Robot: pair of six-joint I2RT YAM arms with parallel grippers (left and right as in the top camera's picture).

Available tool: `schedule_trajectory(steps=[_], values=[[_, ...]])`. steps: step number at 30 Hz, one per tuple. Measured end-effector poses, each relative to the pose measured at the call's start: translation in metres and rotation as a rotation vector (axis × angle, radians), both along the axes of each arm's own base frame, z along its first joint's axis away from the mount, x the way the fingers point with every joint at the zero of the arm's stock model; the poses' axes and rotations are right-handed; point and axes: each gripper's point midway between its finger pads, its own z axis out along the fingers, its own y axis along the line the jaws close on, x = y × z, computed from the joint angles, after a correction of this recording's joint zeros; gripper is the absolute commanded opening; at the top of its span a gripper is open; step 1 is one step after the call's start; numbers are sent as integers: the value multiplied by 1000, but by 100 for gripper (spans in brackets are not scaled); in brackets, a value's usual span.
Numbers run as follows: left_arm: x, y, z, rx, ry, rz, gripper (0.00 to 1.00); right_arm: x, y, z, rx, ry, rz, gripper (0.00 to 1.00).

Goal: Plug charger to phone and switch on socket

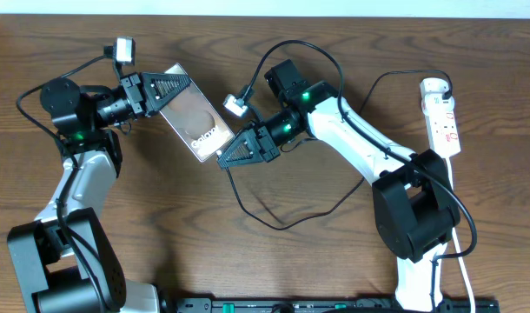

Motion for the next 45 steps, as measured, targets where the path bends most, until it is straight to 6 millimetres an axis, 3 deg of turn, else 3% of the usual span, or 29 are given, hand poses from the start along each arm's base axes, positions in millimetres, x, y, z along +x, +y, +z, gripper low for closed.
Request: schedule_trajectory(steps=[45], values=[[-1,-3,0,5,-10,-11,7,14,-12,0,-12,24,-43,1]])
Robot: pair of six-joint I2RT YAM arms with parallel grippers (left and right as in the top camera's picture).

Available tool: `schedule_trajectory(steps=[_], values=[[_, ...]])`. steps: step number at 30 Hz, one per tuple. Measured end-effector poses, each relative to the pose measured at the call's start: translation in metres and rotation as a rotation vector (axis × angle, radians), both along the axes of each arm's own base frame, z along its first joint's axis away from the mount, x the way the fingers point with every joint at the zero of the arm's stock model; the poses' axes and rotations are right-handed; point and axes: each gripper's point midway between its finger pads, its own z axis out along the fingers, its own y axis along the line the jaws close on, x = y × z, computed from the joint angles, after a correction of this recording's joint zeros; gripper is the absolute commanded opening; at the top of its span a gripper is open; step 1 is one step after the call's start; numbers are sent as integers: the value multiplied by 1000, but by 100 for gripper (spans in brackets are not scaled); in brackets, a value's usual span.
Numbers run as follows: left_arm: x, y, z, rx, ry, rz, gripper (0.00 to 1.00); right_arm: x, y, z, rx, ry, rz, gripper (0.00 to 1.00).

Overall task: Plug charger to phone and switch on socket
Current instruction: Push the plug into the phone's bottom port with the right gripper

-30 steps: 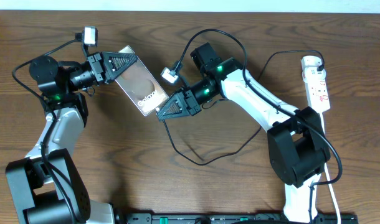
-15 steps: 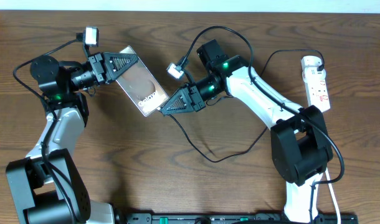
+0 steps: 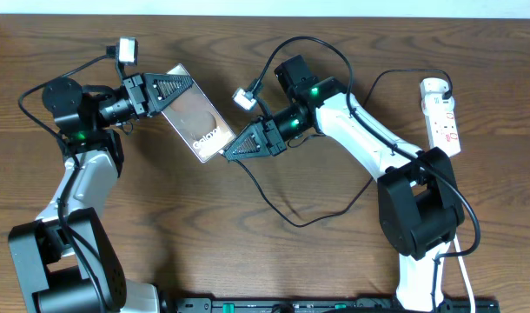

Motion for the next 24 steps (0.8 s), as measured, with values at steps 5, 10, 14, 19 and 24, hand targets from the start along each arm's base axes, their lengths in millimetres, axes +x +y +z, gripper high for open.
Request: schedule_trajectory(steps=[5,10,14,19,24], values=[[1,0,0,2,-7,4,7,0,0,0,-4,6,-1,1],[1,0,0,3,-11,7,7,1,0,0,-3,4,-2,1],[1,0,0,4,-14,9,8,1,0,0,-3,6,-2,1],[3,1,1,2,-15,16,8,1,0,0,-2,4,-2,1],[5,1,1,-2,-11,29,8,1,0,0,-1,2,-2,1]])
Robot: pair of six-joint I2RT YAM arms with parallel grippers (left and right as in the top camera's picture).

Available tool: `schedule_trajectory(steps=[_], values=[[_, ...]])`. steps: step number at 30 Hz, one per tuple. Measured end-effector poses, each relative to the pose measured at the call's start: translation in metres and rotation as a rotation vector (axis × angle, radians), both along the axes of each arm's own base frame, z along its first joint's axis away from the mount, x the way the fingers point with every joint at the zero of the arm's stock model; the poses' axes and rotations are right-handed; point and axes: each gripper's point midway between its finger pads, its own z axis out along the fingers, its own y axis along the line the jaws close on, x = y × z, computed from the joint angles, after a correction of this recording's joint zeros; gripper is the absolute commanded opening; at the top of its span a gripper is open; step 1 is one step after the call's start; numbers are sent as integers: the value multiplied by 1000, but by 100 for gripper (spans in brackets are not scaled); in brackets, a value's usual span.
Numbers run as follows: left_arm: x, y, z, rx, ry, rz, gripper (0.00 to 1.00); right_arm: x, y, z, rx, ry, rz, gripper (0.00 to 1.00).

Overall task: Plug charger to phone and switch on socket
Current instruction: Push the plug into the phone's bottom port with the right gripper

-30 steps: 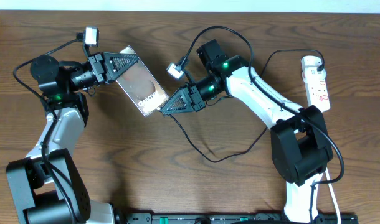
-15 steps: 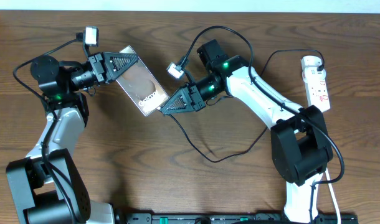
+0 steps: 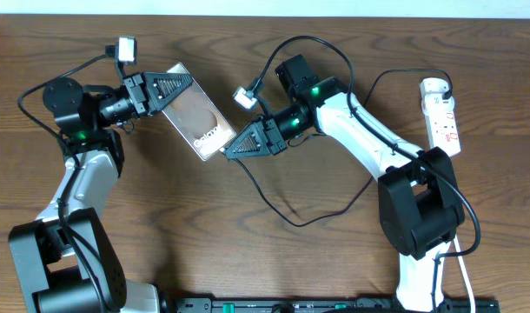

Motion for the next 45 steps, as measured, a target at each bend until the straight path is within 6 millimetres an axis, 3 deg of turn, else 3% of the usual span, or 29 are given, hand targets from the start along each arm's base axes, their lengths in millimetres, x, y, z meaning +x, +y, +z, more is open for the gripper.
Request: schedule_trajectory(steps=[45], values=[[11,5,2,-8,-11,69,7,15,5,6,3,5,-21,1]])
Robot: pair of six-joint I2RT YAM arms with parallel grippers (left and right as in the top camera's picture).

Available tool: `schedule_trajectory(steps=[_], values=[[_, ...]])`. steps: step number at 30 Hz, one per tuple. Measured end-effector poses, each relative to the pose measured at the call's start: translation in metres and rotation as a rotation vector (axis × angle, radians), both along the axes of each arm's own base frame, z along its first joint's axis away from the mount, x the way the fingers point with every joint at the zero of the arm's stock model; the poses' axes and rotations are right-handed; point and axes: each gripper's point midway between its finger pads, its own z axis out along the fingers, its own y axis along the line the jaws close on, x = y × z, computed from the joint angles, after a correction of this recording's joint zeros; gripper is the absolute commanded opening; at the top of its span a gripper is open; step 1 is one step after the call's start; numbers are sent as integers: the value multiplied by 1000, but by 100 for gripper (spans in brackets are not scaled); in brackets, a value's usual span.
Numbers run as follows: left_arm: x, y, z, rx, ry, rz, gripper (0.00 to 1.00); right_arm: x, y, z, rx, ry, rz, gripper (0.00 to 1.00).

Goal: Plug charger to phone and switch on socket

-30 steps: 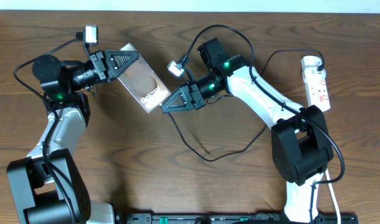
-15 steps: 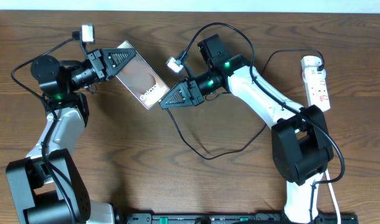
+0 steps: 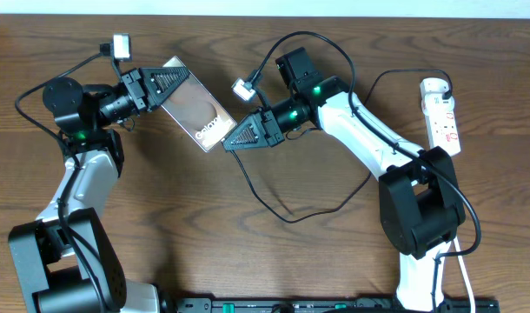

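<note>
The phone (image 3: 195,110) lies slanted at the upper left of the table, screen up with a "Galaxy" label near its lower right end. My left gripper (image 3: 180,80) is shut on the phone's upper left end. My right gripper (image 3: 228,144) is shut on the black charger cable (image 3: 274,202), its tips right at the phone's lower right corner. The plug itself is hidden between the fingers. The white socket strip (image 3: 442,116) lies at the far right, away from both grippers.
The black cable loops from the right gripper down across the middle of the table and back up toward the right arm. A white cord runs from the socket strip down the right edge. The wooden table (image 3: 248,261) carries nothing else.
Both grippers and the phone have shifted slightly toward the back of the table. The right gripper's tips remain at the phone's lower right corner. The cable loop sits a little higher.
The right gripper with the cable stood just below and right of the phone's lower end. It then closed in on that corner and stayed there. Now phone and both grippers sit slightly further back, still joined at the corner.
</note>
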Motion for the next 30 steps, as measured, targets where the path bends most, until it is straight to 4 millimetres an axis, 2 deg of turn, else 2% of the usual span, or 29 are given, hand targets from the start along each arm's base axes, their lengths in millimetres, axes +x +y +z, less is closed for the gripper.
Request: schedule_trajectory(steps=[3,7,10,11,12,16,26,30], values=[[0,0,0,0,0,1,7,0,0,0,-1,2,0,12],[-1,0,-1,5,-7,-2,7,0,0,1,4,3,2,42],[-8,-8,-7,8,7,-45,7,0,1,2,11,-1,5,62],[-10,-11,-9,7,13,-57,7,0,1,2,12,-4,5,66],[-11,-12,-10,8,16,-65,7,0,1,2,12,-4,5,79],[-12,-13,-11,9,15,-72,7,0,1,3,14,-6,6,99],[-14,-11,-11,11,16,-77,7,0,1,3,15,-3,6,99],[-13,0,-13,10,28,-58,7,3,-1,1,1,0,-7,99]])
